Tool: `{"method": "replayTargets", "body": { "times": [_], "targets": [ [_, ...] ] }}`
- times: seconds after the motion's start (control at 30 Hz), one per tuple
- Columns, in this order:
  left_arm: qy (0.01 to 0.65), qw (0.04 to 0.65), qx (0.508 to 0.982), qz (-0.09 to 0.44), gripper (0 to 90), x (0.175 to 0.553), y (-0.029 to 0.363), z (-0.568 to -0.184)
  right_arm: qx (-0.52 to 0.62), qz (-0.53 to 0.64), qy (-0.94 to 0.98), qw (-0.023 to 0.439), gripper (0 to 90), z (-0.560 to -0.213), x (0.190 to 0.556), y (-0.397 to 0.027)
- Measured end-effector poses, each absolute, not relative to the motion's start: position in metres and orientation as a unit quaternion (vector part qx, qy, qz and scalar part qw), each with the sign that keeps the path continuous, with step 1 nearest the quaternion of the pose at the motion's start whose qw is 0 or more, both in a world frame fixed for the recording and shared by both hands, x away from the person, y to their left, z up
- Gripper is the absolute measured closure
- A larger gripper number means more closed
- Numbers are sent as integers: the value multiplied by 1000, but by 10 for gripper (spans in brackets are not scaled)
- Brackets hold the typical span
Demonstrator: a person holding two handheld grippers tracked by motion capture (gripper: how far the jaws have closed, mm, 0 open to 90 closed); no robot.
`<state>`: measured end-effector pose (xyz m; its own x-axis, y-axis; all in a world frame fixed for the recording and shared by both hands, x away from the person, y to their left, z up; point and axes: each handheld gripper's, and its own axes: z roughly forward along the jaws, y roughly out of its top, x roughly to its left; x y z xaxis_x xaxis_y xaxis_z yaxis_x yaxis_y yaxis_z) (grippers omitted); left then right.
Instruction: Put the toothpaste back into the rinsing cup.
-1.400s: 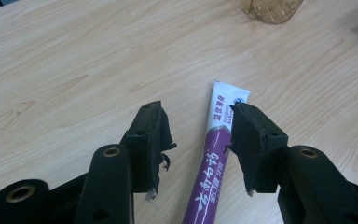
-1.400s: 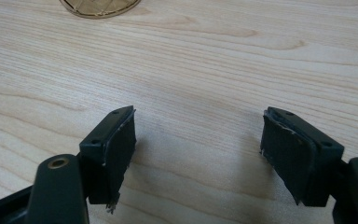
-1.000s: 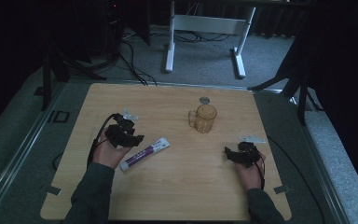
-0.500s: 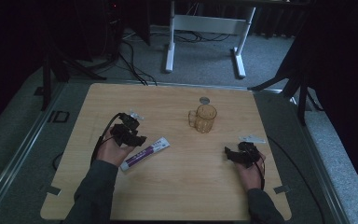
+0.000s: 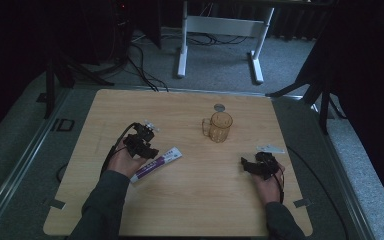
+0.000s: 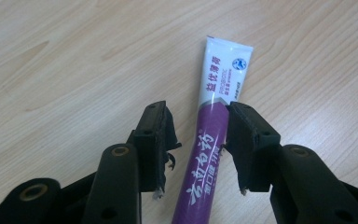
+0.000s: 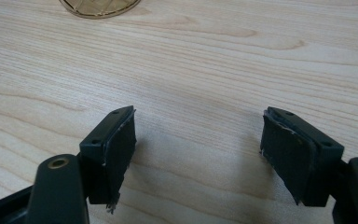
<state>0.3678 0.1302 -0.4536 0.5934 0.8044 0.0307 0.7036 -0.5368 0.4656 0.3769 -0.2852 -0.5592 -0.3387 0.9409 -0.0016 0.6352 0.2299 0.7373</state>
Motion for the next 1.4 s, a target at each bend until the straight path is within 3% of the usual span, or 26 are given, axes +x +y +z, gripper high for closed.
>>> {"method": "replayTargets", "body": {
  "times": [1.4],
  "targets": [
    [414,105,901,75,581,389,101,-488,526,329,750,232,264,-559,377,-285]
  ]
}}
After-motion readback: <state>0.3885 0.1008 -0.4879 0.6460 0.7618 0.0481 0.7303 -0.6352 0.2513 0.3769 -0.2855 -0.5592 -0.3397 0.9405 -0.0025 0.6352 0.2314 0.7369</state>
